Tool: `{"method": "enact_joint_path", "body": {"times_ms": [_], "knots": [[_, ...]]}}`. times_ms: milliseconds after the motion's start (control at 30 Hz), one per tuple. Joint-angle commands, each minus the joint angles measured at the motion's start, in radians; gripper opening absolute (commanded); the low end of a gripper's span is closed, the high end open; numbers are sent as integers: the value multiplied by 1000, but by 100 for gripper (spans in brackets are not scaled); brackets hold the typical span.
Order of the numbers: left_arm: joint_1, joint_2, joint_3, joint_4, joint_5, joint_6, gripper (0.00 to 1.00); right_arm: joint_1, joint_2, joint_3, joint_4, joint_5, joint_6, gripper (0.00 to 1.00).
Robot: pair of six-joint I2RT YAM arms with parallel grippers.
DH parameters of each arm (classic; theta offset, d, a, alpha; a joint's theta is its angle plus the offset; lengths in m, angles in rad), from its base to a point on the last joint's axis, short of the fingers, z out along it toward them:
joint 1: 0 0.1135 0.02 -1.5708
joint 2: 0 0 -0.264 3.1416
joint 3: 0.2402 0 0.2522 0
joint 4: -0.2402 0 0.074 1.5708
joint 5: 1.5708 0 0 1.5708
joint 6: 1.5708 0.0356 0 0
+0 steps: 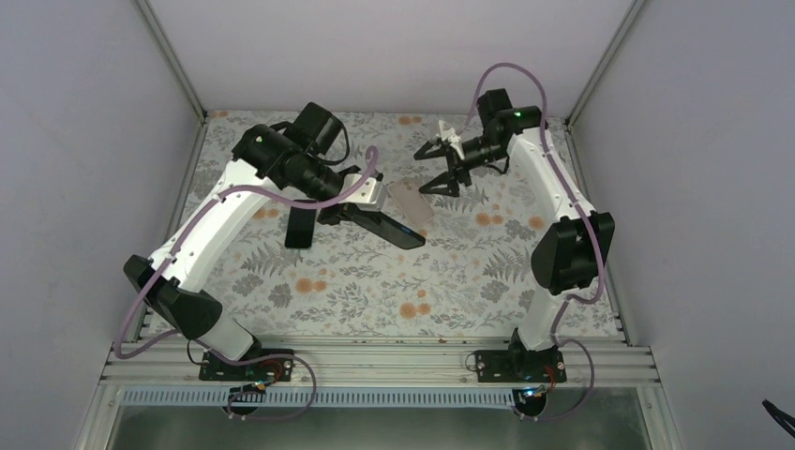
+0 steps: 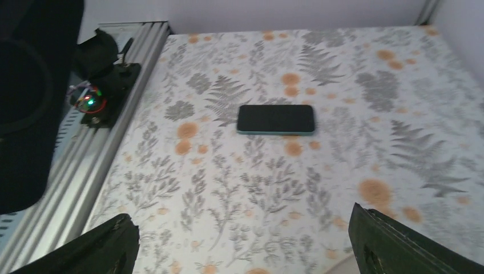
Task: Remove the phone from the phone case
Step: Remove the phone case from the phone.
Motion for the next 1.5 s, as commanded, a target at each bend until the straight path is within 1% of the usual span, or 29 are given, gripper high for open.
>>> {"method": "enact_joint_path", "body": {"times_ms": [0,67,167,267,333,433,533,567,667,867,1033,1200,1333,1467], "knots": [[-11,-30,-23,8,-3,-2,2,-35,19,87,2,-49,52,94],[-7,-33,-24,8,-22,-1,2,-35,5,69,2,-36,45,94],[17,-29,-12,13,-41,-4,2,-32,-82,-42,2,-27,7,94],[43,-8,13,27,-66,-12,2,5,-192,-173,2,-6,-17,93],[62,5,29,35,-59,-15,2,46,-243,-228,2,14,-5,93],[73,24,53,33,-37,-11,2,102,-261,-269,2,18,15,92],[74,33,68,31,-12,-7,2,110,-241,-266,2,-5,15,91],[74,35,69,30,-5,-5,2,111,-228,-260,2,-14,14,88],[73,43,83,14,16,3,2,115,-189,-235,3,-17,10,86],[73,25,78,10,29,5,2,96,-102,-166,3,-21,-21,86],[69,9,43,9,30,8,2,80,-25,-53,3,-26,-2,85],[65,-24,0,8,37,15,2,71,27,39,3,10,11,85],[43,-53,-47,8,20,12,2,31,96,160,3,35,52,81],[7,-81,-98,7,-16,-1,2,-55,197,350,4,65,124,81]]}}
